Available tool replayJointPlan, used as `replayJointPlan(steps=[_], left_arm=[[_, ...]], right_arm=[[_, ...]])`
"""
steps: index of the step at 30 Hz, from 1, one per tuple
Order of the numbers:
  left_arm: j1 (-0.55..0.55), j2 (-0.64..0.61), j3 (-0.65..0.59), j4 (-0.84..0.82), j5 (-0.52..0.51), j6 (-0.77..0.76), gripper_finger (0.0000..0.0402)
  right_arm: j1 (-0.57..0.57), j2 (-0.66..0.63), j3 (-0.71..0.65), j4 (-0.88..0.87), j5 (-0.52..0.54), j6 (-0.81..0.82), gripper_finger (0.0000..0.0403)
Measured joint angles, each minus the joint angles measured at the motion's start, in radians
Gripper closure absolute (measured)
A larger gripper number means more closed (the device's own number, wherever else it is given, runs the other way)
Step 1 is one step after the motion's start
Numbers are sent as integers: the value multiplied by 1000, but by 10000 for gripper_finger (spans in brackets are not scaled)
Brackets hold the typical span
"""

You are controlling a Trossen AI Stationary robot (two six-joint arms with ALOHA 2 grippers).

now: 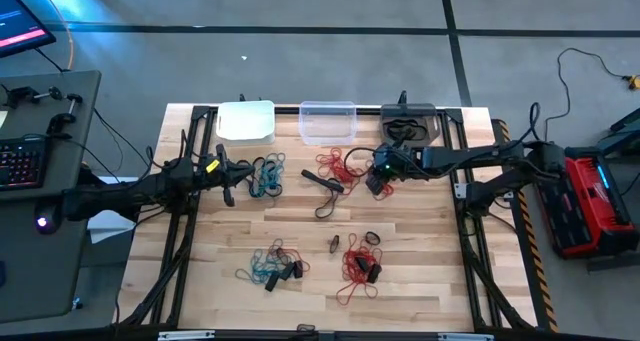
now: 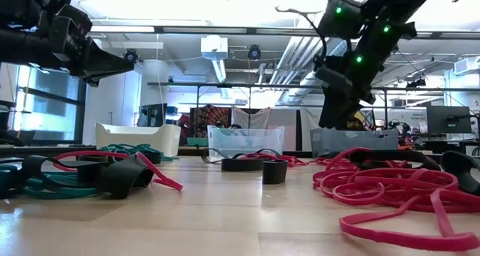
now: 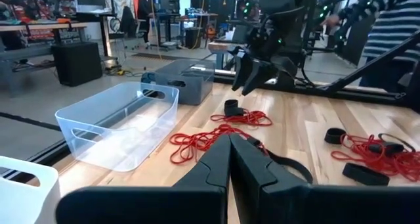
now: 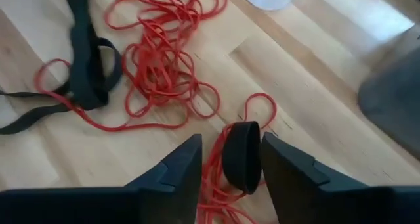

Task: Sort rubber bands into baskets
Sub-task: Put the black rubber band into the black bin

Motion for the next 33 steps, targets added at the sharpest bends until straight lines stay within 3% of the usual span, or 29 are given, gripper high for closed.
replayJointPlan(steps=[7,17,20,27,33], left_arm=[[0,0,0,-27,-15,14,401],[0,0,0,-39,-17,24,402],[0,0,0,-40,-17,29,402],[0,0,0,-38,-19,32,401],[0,0,0,-37,-21,32,401]], right_arm=[[-20,89,0,0,-4,-7,254],[-75,186,0,28,-101,-19,258],[-78,187,0,48,-111,-36,284],[-79,148,0,55,-139,-55,391],[-79,70,0,51,-133,-64,389]])
